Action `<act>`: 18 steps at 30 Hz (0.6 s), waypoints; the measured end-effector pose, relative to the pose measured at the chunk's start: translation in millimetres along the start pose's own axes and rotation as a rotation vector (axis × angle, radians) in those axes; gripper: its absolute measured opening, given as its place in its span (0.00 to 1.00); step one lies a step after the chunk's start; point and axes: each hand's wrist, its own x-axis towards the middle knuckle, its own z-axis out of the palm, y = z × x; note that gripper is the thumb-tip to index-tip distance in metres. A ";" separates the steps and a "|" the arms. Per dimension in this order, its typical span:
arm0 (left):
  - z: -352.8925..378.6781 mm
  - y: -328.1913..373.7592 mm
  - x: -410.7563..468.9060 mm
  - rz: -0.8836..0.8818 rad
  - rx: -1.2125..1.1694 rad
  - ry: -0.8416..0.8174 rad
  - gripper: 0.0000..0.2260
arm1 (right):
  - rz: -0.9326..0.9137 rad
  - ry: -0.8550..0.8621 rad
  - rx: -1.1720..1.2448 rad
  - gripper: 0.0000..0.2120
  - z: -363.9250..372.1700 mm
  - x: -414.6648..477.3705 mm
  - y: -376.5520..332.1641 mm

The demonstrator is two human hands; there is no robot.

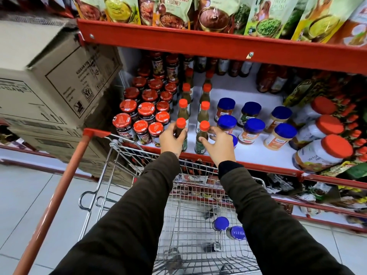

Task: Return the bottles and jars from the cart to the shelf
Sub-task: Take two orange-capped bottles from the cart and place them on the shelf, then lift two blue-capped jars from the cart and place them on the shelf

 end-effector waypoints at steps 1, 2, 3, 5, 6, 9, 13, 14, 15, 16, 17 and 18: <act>1.5 -1.9 -2.2 -0.017 -0.010 0.004 0.13 | 0.001 0.003 0.015 0.20 -1.3 -3.4 1.5; 3.4 -4.9 -4.2 -0.038 -0.022 0.007 0.17 | 0.000 0.011 0.035 0.22 -3.0 -7.2 3.6; 5.6 -9.1 -6.6 -0.057 -0.029 0.021 0.20 | -0.005 0.021 0.056 0.22 -5.5 -12.1 5.6; 9.1 -14.9 -16.7 -0.072 -0.042 0.066 0.25 | -0.041 0.039 0.078 0.20 -10.6 -24.2 10.0; 10.5 -13.6 -26.1 -0.065 -0.060 0.092 0.25 | -0.068 0.047 0.075 0.19 -12.6 -30.9 14.1; 17.8 -14.9 -61.7 -0.015 -0.092 0.176 0.21 | -0.130 0.029 -0.002 0.15 -16.6 -49.7 33.9; 39.7 -38.4 -107.3 -0.015 -0.017 0.097 0.19 | -0.135 -0.064 -0.090 0.18 -20.3 -70.7 74.3; 46.3 -44.4 -118.8 -0.031 0.008 0.045 0.19 | -0.132 -0.085 -0.115 0.19 -21.3 -76.7 87.3; 51.6 -50.7 -128.4 -0.046 0.042 -0.006 0.19 | -0.122 -0.106 -0.140 0.20 -22.2 -82.2 100.0; 58.1 -56.0 -138.7 -0.055 0.085 -0.058 0.20 | -0.094 -0.132 -0.163 0.21 -23.7 -88.2 114.1; 65.6 -63.3 -147.6 -0.065 0.126 -0.111 0.20 | -0.056 -0.160 -0.185 0.22 -25.1 -93.6 128.7; 72.5 -70.1 -156.4 -0.084 0.157 -0.168 0.20 | -0.015 -0.196 -0.204 0.23 -26.8 -99.7 143.9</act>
